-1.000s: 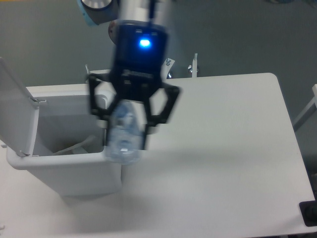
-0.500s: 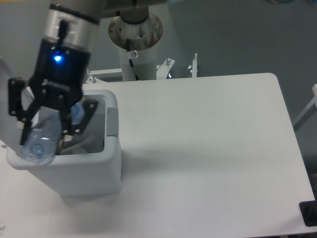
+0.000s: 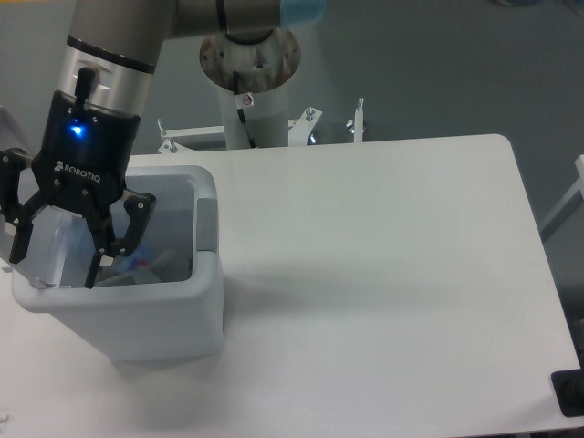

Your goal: Place the trash in the trash can

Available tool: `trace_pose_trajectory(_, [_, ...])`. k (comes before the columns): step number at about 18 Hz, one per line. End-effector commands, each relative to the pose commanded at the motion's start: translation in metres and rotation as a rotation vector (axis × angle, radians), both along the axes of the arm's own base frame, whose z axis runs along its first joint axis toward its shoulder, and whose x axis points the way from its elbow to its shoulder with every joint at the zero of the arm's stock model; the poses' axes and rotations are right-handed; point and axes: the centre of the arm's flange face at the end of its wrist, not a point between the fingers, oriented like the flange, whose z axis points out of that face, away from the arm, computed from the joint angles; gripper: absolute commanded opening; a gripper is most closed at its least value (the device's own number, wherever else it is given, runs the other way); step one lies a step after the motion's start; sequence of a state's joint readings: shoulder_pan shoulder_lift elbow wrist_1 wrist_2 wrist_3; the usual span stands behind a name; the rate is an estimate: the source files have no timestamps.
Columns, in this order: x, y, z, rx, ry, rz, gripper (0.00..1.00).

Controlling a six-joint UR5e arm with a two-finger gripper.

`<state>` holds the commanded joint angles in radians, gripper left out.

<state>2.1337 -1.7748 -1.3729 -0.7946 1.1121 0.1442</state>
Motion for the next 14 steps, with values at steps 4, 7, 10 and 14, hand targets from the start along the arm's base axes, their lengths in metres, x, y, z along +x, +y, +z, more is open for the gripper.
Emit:
trace_pose_trajectory(4, [-0.045,-0.016,0.006,0.008,0.008,0.079,1.00])
trace_pose_trajectory(7, [-0.102,-0.040,0.012,0.013,0.021,0.180,1.00])
trace_pose_trajectory(10, [-0.156,-0.069,0.013,0.003,0.040,0.287,1.00])
trace_pose_trajectory(14, [-0.204,-0.090,0.003,-0.049,0.128,0.330,1.00])
